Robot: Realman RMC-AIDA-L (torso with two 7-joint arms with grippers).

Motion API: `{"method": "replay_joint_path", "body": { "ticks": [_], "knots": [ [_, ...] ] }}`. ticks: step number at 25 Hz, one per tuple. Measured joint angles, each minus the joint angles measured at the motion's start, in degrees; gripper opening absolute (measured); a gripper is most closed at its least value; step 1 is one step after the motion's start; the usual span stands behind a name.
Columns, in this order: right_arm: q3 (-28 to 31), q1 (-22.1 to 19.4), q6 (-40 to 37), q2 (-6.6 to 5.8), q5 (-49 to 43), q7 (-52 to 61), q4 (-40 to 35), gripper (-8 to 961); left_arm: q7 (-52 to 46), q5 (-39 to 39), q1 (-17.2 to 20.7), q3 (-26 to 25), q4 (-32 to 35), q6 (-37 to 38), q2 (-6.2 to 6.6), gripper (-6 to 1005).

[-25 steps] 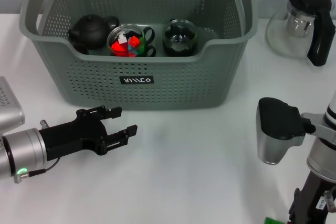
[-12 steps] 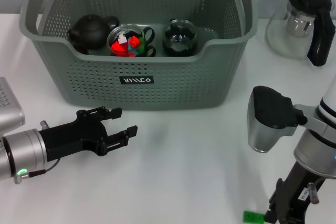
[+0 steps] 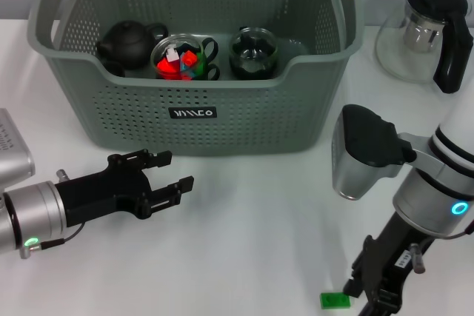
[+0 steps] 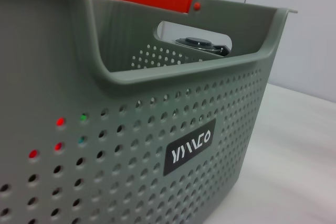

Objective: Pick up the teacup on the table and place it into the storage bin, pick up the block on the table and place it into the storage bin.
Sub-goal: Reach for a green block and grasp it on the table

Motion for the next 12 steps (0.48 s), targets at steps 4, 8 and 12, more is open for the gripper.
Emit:
{"method": "replay_joint_path", "body": {
  "ticks": [4,8,12],
  "knots": [
    [-0.3,0.7,1.5,0.16,1.7,-0.8,0.3,698,0.0,-0.2,0.0,-0.1,0.0,0.0,0.0,628],
    [-0.4,1.2,2.3,0.04,2.1,-1.0,0.2,699,-0.1,-0.2,0.0,-0.1,0.1,0.0,0.03,629],
    [-0.5,0.6,2.7,-0.14,1.9,-1.6,-2.7,698,-0.1,-0.2,0.0,-0.1,0.2,0.0,0.07,630]
  ]
}}
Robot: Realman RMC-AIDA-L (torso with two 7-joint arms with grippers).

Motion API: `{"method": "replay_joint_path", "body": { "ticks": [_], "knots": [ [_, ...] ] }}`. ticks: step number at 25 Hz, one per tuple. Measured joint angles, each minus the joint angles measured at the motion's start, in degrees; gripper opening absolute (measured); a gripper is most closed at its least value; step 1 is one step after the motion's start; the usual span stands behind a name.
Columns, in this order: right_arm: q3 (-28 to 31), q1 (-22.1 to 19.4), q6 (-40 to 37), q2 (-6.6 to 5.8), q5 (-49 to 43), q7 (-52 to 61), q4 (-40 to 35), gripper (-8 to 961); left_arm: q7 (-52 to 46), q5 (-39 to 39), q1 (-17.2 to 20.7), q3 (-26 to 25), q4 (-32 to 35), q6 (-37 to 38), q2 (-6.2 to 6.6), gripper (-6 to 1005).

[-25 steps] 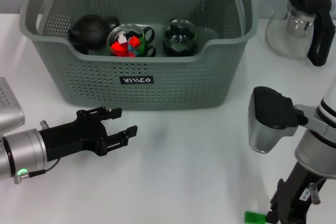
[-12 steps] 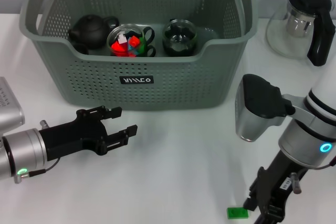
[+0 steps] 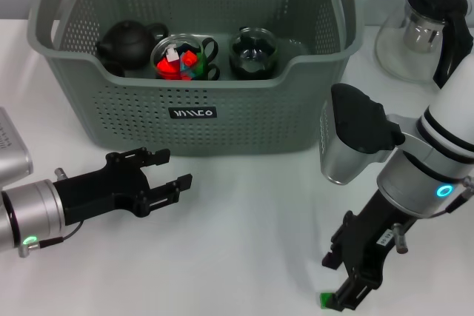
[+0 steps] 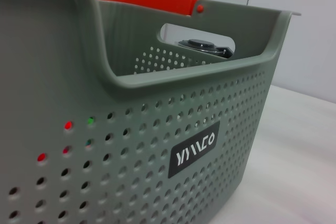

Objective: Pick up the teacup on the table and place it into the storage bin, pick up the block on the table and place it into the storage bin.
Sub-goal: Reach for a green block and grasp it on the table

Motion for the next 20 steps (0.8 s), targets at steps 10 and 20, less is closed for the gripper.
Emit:
{"method": "replay_joint_path", "body": {
  "ticks": [10,20],
  "knots": [
    [-9.0,-0.4,4.3,0.32,-0.8,-0.1,-3.4,698,0.0,0.0,0.1,0.0,0.1,0.0,0.11,629],
    [-11.4,-1.1,3.7,0.36,-0.6,0.3,-5.5,699,-0.1,0.0,0.0,-0.1,-0.1,-0.9,0.2,629]
  ]
}}
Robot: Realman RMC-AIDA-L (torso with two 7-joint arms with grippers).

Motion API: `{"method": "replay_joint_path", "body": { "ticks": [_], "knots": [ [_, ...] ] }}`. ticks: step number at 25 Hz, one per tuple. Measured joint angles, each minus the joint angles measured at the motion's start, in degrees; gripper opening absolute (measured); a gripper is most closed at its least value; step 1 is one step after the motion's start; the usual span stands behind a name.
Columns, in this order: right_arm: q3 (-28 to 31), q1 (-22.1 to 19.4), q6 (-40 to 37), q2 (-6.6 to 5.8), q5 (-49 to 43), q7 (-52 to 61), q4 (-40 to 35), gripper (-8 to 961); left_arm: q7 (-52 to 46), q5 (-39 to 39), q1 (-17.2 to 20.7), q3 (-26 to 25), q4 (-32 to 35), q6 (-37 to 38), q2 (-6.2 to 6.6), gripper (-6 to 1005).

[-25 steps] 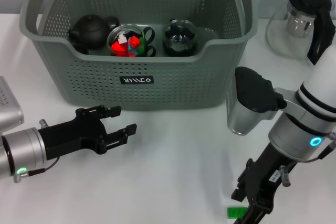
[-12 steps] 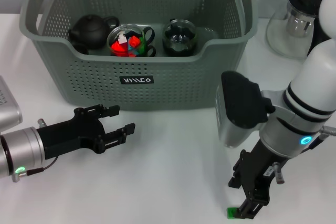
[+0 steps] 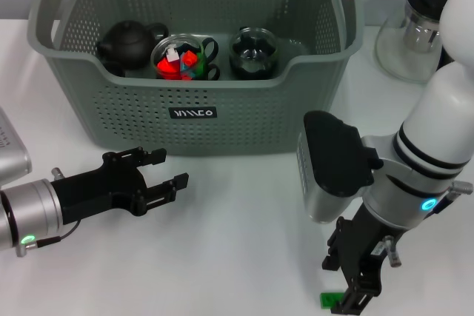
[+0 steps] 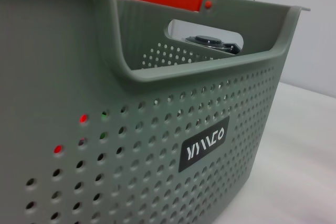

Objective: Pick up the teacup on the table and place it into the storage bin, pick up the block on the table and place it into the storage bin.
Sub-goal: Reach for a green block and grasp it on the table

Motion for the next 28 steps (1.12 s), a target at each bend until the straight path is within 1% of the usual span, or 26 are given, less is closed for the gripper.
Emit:
{"method": "replay_joint_path", "body": {
  "ticks": [11,21,24,28],
  "knots": [
    [-4.5,0.0,1.6,0.06,0.2,3.1,-0.4,698,0.0,0.0,0.0,0.0,0.0,0.0,0.0,629],
    [-5.0,0.2,2.9,-0.07,-0.8,5.8,-0.7,698,0.0,0.0,0.0,0.0,0.0,0.0,0.0,630],
    [-4.8,-0.8,2.7,-0.16,-1.8,6.5,-3.7,699,0.0,0.0,0.0,0.0,0.0,0.0,0.0,629],
    [-4.2,-3.2,-1.4,-0.24,-1.2,6.0,-10.5,701,0.0,0.0,0.0,0.0,0.0,0.0,0.0,629]
  ]
}}
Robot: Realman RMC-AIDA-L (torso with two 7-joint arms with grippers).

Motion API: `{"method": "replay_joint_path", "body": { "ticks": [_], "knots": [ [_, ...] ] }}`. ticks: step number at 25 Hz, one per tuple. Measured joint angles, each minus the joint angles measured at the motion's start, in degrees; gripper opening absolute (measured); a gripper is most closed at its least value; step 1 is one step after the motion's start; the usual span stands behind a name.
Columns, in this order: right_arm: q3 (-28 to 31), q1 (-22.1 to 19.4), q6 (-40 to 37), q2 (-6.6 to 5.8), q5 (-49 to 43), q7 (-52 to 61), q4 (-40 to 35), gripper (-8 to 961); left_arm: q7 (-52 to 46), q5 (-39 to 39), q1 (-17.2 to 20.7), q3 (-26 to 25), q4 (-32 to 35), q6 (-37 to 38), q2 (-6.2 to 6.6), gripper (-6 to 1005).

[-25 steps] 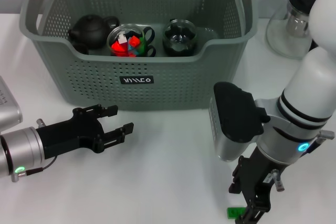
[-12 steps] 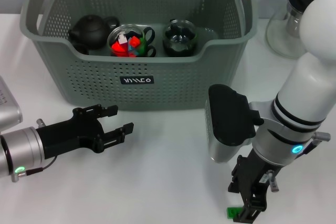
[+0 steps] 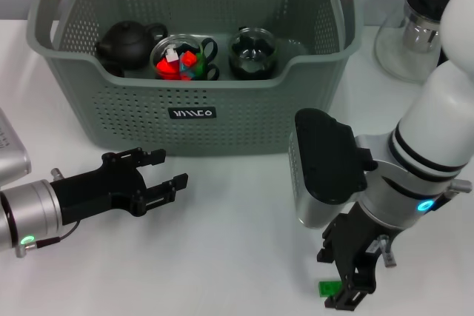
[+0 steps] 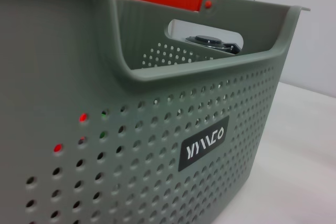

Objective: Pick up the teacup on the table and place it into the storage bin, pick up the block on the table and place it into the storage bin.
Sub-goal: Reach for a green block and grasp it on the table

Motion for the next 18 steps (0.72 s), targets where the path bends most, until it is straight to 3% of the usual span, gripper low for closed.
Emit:
{"method": "replay_joint_path", "body": {
  "ticks": [5,18],
  "knots": [
    [-0.2,-1.3,-2.2,0.05,0.6,0.2,-3.4,696,0.0,0.0,0.0,0.0,0.0,0.0,0.0,629],
    [-5.1,-1.3,0.4,0.24,-2.0,2.6,-3.1,682,0.0,0.0,0.0,0.0,0.0,-0.1,-0.07,628]
  ]
}}
